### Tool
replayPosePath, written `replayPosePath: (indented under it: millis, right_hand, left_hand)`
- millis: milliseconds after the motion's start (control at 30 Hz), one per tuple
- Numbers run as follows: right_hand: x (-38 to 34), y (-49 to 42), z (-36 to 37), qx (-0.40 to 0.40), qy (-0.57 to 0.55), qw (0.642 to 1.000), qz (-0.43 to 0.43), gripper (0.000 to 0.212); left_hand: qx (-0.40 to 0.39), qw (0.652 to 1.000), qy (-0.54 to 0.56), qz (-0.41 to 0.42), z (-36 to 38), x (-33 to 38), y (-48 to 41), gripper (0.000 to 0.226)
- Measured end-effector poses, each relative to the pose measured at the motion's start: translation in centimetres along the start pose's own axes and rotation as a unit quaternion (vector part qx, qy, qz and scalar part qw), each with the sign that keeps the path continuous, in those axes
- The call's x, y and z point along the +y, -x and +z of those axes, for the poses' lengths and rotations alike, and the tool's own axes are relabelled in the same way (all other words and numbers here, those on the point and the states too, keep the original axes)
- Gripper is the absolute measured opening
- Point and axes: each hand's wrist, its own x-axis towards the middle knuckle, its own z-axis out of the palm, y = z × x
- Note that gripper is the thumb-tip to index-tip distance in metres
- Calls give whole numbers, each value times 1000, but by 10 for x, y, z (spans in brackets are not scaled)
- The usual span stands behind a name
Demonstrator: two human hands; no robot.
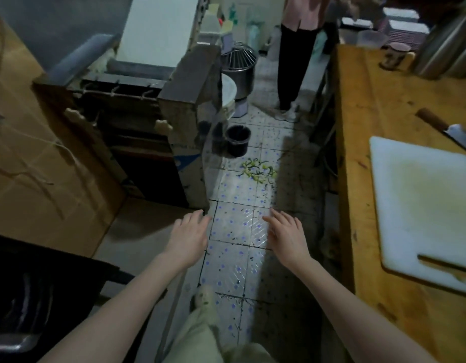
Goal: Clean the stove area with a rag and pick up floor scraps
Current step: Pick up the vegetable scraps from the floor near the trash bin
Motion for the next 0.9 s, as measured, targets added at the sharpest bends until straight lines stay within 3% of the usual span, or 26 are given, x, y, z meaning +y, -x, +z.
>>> replayPosePath:
  millis: [567,900]
  right_hand:
    - [55,-184,-9,-29,6,989,142,47]
    - [95,-253,-21,-7,-2,976,216,46]
  left_hand:
    - [-1,995,42,88,-22,-67,-241,45]
    - [-18,985,32,170,-40,-35,-371,45]
